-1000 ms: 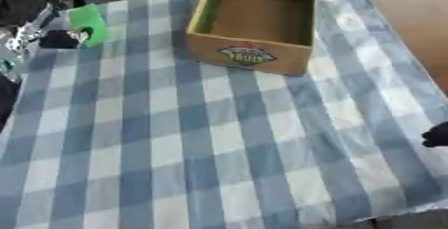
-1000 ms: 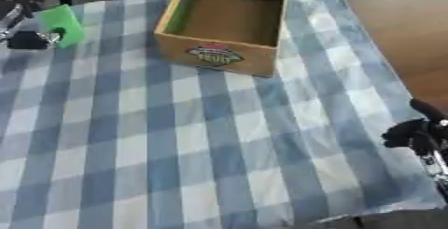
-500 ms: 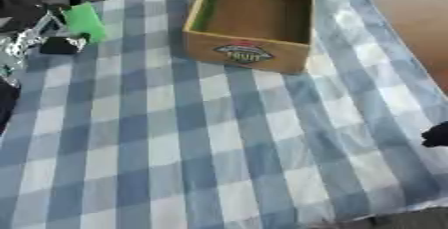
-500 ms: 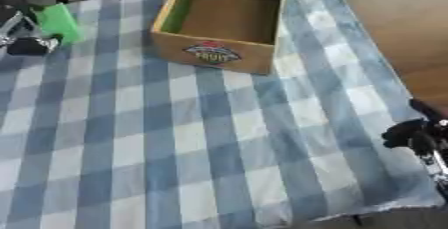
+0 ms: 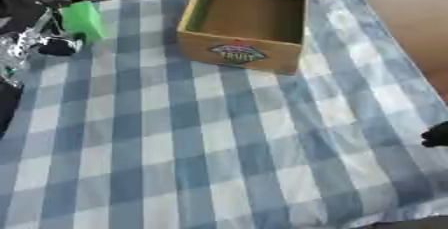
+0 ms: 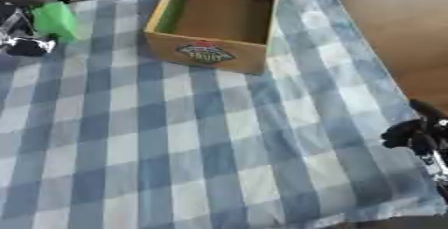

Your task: Pick up objects on the table and place them in the box.

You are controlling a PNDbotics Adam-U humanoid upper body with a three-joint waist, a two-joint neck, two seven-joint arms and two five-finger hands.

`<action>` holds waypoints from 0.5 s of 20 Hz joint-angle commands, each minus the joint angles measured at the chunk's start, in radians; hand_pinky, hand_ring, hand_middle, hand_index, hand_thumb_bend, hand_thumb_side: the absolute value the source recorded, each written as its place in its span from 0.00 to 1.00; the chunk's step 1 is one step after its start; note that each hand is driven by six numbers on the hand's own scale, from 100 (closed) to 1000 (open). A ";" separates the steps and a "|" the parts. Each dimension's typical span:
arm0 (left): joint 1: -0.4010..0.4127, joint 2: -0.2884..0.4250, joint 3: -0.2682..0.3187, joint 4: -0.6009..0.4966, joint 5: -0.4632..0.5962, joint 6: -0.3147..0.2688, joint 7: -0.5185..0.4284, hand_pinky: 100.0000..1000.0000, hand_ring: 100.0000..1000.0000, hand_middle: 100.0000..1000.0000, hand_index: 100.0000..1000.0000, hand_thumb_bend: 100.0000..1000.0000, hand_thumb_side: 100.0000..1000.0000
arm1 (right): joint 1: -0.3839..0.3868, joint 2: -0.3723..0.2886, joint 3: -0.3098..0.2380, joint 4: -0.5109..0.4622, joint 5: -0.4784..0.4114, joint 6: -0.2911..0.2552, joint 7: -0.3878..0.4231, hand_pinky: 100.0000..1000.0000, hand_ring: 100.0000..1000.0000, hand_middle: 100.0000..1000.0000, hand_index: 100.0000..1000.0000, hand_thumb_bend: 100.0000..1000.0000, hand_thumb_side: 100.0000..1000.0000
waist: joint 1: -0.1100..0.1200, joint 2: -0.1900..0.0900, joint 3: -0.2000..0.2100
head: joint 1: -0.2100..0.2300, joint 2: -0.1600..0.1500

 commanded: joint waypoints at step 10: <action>-0.040 0.024 -0.065 -0.189 0.181 -0.108 -0.147 0.67 0.48 0.43 0.69 0.00 0.13 | 0.006 -0.017 -0.004 -0.021 -0.005 0.002 0.002 0.61 0.65 0.58 0.96 0.00 0.56 | -0.017 -0.055 0.024 | -0.003 0.009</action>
